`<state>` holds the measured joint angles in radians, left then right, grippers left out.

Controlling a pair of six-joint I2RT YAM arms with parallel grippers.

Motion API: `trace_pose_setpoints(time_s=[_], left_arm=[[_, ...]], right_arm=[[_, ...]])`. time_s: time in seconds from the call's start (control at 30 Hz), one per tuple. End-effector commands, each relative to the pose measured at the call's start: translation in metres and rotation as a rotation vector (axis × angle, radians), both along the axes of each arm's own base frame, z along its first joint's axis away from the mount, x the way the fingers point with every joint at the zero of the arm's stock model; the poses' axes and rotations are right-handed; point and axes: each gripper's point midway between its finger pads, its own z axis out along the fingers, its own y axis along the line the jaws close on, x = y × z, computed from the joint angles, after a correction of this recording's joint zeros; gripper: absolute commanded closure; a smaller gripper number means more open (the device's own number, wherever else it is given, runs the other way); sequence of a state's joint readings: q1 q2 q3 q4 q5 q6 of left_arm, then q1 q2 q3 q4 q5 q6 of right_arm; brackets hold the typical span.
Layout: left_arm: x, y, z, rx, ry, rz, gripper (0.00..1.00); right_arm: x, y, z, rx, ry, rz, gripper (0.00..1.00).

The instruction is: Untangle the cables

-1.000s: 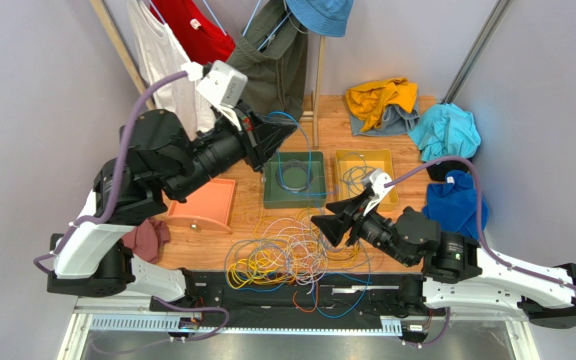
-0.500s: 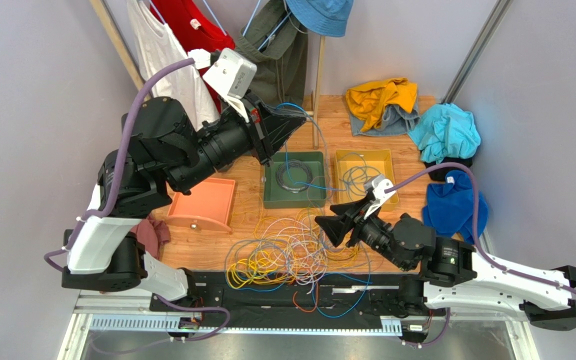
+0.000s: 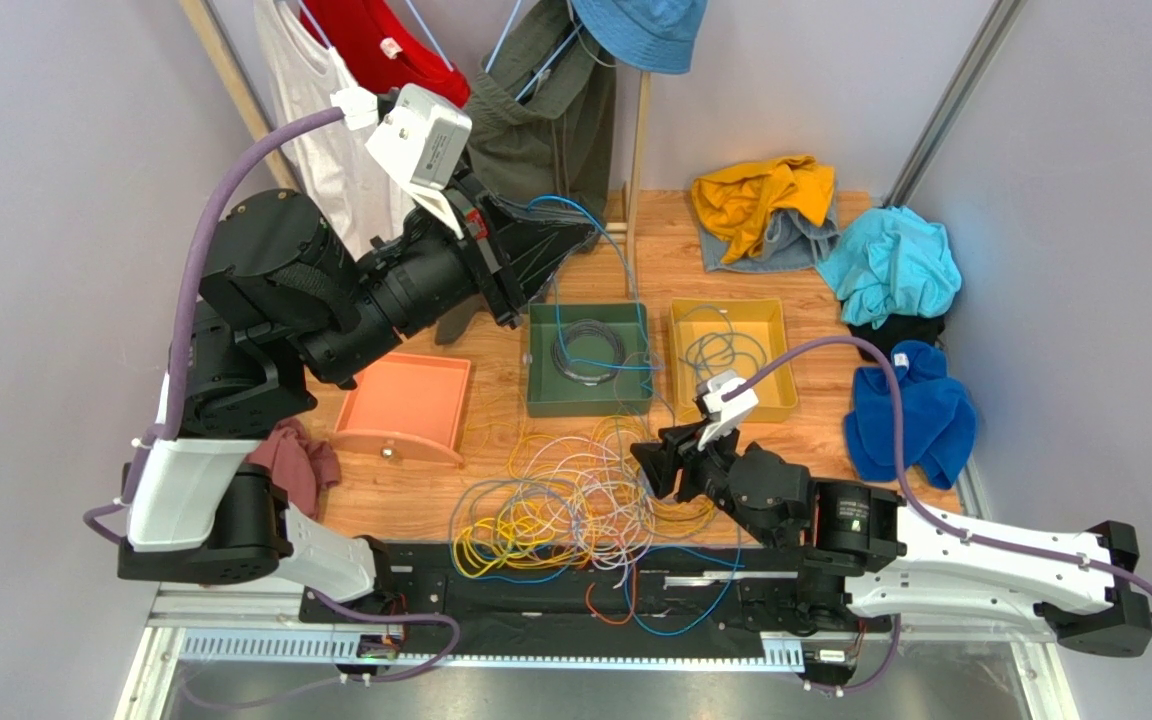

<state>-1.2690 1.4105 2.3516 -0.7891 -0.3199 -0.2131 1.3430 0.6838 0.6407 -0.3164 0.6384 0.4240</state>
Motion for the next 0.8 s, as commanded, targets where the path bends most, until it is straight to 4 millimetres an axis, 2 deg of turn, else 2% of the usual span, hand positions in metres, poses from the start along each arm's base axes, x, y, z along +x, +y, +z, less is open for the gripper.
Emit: trace_pose_setpoints(time_s=[0.0,0.07,0.1,0.17,0.2,0.3,0.4,0.5,0.67,0.73,0.77], left_arm=[[0.001,0.012,0.009,-0.005,-0.038,0.026,1.0],[0.007,0.011,0.002,0.029,-0.042,0.052,1.0],[0.012,0.014,0.0,0.041,-0.038,0.087,1.0],[0.019,0.013,-0.009,0.083,-0.037,0.122,1.0],[0.022,0.014,-0.012,0.096,-0.035,0.143,1.0],[0.025,0.01,-0.017,0.119,-0.037,0.155,1.0],[0.025,0.008,-0.017,0.117,-0.04,0.147,1.0],[0.023,0.008,-0.013,0.101,-0.043,0.136,1.0],[0.018,0.009,-0.006,0.075,-0.051,0.109,1.0],[0.016,0.009,-0.004,0.066,-0.05,0.102,1.0],[0.016,0.01,-0.003,0.063,-0.051,0.099,1.0]], right_arm=[[-0.003,0.001,0.031,0.14,-0.007,0.014,0.48],[-0.011,0.003,0.041,0.174,-0.002,0.063,0.44],[-0.014,-0.001,0.056,0.216,-0.005,0.07,0.43],[-0.017,-0.005,0.062,0.215,0.001,0.083,0.42],[-0.018,-0.01,0.072,0.235,-0.004,0.082,0.41],[-0.017,-0.021,0.074,0.226,-0.008,0.059,0.4],[-0.014,-0.029,0.065,0.2,-0.008,0.032,0.38],[-0.01,-0.031,0.048,0.169,-0.002,0.002,0.36],[-0.009,-0.017,0.017,0.133,0.022,0.007,0.35],[-0.01,-0.01,0.014,0.138,0.029,0.02,0.35],[-0.009,-0.007,0.005,0.116,0.039,0.018,0.35]])
